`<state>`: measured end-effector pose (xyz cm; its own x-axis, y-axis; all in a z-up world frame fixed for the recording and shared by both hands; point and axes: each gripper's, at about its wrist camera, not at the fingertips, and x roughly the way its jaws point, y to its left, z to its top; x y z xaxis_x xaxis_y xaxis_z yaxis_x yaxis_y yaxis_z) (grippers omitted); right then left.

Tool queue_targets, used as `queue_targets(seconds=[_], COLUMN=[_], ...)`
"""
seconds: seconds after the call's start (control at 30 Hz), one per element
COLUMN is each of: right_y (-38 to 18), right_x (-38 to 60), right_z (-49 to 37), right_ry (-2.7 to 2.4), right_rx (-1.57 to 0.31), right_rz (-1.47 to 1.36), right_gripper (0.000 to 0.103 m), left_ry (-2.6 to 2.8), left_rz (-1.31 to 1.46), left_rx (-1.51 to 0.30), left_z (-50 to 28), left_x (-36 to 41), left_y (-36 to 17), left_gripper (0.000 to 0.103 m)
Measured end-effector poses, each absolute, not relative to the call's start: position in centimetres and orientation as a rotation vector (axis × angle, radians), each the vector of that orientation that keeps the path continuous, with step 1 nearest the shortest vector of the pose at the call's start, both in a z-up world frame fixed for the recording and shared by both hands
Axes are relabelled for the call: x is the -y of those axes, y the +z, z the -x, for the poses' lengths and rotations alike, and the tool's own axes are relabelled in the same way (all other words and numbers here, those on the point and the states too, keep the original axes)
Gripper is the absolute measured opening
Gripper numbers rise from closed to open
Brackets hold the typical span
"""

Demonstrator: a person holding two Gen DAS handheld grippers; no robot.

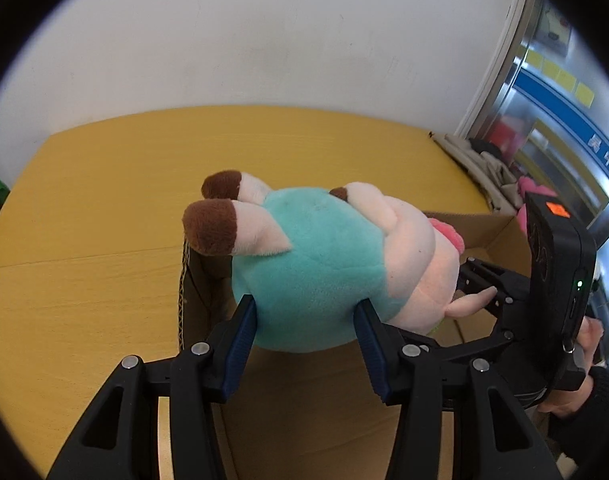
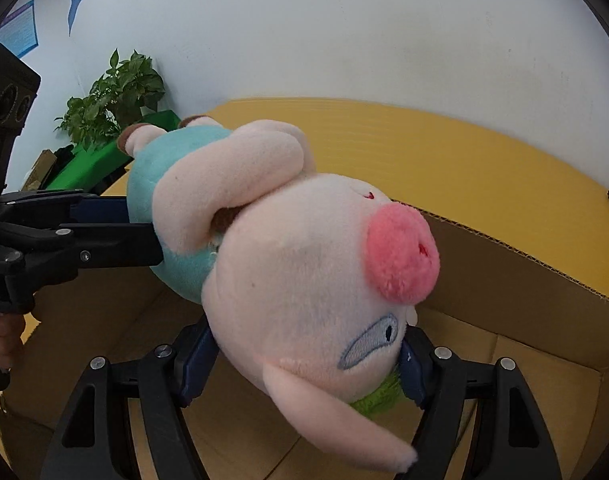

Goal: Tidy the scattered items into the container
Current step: 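Lift the plush pig with the right gripper and carry it over the box, then open the right gripper to drop the plush pig into the box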

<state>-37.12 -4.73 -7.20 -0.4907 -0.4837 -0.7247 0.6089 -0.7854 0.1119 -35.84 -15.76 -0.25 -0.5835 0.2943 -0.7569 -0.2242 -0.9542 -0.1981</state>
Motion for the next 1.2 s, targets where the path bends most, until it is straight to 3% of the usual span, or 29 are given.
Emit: queue_targets(seconds=[0.3, 0.53, 0.7, 0.97, 1.2], right_y=[-7.1, -6.4, -1.4, 9.6, 3.0], right_x=[5.9, 5.5, 1.7, -10.4, -15.4], right_z=[35.5, 36.5, 34.9, 24.0, 16.7], right_ry=[-2.210, -2.146, -2.184, -2.200, -2.175], right_rx=[-0.273, -0.192, -0.179, -0.012, -0.028], right_rz=[-1.039, -1.130, -1.050, -0.849, -1.115], right_gripper=[0.081, 0.099, 0.101, 0.103, 0.103], left_ry=[2.575, 2.624, 2.711, 2.639, 2.507], left_rz=[1.332, 1.296, 1.150, 1.170, 1.299], left_rx=[0.097, 0.140, 0.235, 0.078, 0.164], left_z=[34.6, 32.5, 26.9, 18.4, 15.3], left_x=[16.4, 17.6, 19.7, 15.6, 13.2], left_y=[-1.3, 0.7, 4.9, 2.3, -1.7], left_gripper=[0.049, 0.050, 0.069, 0.069, 0.069])
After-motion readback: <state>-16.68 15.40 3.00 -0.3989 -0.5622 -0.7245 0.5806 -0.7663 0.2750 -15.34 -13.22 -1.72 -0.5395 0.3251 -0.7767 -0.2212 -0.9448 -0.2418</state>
